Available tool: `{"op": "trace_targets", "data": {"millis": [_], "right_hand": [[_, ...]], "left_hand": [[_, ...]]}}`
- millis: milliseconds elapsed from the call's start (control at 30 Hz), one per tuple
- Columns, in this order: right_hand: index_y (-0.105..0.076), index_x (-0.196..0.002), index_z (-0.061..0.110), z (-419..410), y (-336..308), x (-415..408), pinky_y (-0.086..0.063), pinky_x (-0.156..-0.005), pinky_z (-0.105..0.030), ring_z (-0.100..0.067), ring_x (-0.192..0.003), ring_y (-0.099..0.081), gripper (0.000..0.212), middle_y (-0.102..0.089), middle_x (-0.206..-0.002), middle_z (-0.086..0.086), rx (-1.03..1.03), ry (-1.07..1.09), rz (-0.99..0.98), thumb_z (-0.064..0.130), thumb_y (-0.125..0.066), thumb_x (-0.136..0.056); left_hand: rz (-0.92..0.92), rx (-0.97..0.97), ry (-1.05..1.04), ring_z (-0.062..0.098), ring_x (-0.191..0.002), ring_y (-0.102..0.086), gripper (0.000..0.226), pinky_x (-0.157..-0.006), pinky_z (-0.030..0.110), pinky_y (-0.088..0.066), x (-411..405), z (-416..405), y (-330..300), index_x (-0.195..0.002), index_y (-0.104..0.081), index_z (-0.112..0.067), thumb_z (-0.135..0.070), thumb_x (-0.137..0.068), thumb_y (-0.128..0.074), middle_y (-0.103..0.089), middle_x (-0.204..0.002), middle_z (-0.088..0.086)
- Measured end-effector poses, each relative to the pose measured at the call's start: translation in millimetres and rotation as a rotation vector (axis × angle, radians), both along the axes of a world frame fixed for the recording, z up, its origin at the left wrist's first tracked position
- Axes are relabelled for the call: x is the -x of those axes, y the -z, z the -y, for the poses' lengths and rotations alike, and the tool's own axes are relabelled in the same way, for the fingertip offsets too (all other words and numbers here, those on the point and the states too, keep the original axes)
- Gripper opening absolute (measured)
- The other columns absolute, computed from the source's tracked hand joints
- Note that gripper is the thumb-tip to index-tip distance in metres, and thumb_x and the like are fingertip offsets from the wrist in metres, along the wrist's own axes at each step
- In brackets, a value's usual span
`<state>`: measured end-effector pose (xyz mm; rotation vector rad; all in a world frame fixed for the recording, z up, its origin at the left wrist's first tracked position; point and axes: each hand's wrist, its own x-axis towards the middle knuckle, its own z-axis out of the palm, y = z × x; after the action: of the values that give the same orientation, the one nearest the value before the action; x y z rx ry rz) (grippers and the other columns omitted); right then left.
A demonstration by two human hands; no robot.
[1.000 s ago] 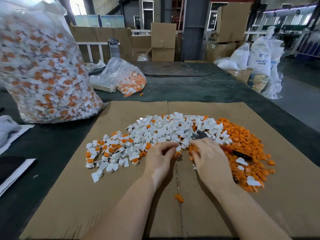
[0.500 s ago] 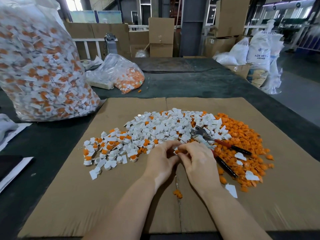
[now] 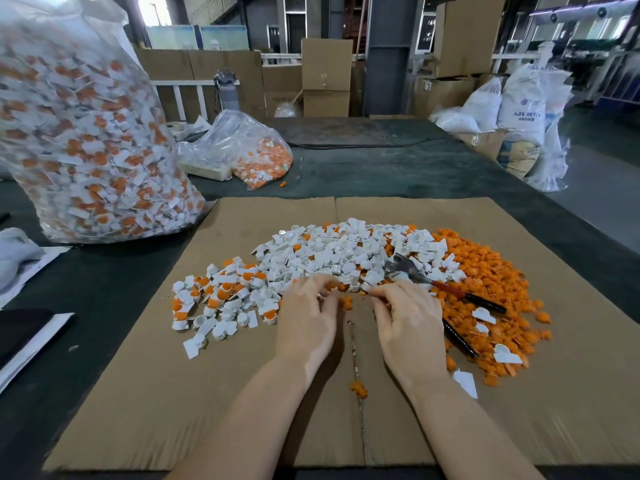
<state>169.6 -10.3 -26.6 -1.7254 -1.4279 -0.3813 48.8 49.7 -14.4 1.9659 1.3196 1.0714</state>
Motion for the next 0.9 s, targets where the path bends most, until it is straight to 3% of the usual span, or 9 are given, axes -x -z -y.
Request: {"op": "trace_targets", "data": {"millis": [100, 167, 333, 667, 800, 900], "right_hand": [[-0.069, -0.080, 0.012, 0, 1, 0, -0.040, -0.072, -0.036, -0.023, -0.079, -0.061, 0.009, -0.064, -0.079, 0.000, 0.016, 0.026, 0.008, 0.004, -0.071, -0.079], [-0.070, -0.080, 0.012, -1, 2, 1, -0.040, -0.072, -0.037, -0.023, -0.079, -0.061, 0.010, -0.065, -0.079, 0.000, 0.023, 0.049, 0.009, 0.003, -0.072, -0.078], [-0.069, -0.077, 0.013, -1, 2, 1, -0.041, -0.070, -0.038, -0.024, -0.075, -0.060, 0.012, -0.064, -0.076, 0.000, 0.030, 0.110, 0.027, 0.002, -0.074, -0.075], [-0.067, -0.071, 0.011, -2, 5, 1, -0.039, -0.067, -0.038, -0.027, -0.071, -0.058, 0.012, -0.062, -0.072, -0.003, 0.125, 0.221, 0.048, 0.002, -0.075, -0.071], [-0.064, -0.067, 0.011, 0, 3, 5, -0.039, -0.064, -0.036, -0.027, -0.067, -0.057, 0.009, -0.062, -0.070, -0.005, 0.145, 0.277, 0.065, 0.008, -0.073, -0.068], [-0.061, -0.066, 0.008, 2, 0, 8, -0.042, -0.061, -0.036, -0.029, -0.064, -0.060, 0.013, -0.062, -0.072, -0.009, 0.194, 0.285, 0.085, 0.006, -0.074, -0.062]], "left_hand": [[-0.091, -0.119, -0.140, 0.010, -0.097, -0.040, 0.014, -0.075, 0.011, -0.025, 15, -11, -2, -0.103, -0.065, -0.018, -0.021, -0.094, -0.055, -0.047, -0.094, -0.008], [-0.207, -0.176, -0.254, 0.012, -0.097, -0.036, 0.016, -0.081, 0.019, -0.024, 26, -19, -4, -0.104, -0.066, -0.018, -0.023, -0.093, -0.055, -0.047, -0.097, -0.005], [-0.463, -0.123, -0.411, 0.021, -0.110, -0.036, 0.018, -0.093, 0.037, -0.028, 43, -27, -3, -0.107, -0.065, -0.025, -0.025, -0.093, -0.053, -0.047, -0.113, 0.001], [-0.441, -0.104, -0.474, 0.023, -0.121, -0.028, 0.026, -0.095, 0.037, -0.019, 37, -27, -1, -0.116, -0.061, -0.027, -0.019, -0.092, -0.054, -0.043, -0.127, 0.001], [-0.308, -0.229, -0.194, 0.021, -0.109, -0.043, 0.020, -0.089, 0.026, -0.031, 23, -20, 0, -0.108, -0.066, -0.016, -0.011, -0.090, -0.059, -0.054, -0.109, 0.002], [-0.321, -0.193, -0.015, 0.016, -0.108, -0.045, 0.026, -0.083, 0.015, -0.028, 9, -15, 5, -0.115, -0.064, -0.014, -0.008, -0.093, -0.051, -0.055, -0.109, 0.000]]}}
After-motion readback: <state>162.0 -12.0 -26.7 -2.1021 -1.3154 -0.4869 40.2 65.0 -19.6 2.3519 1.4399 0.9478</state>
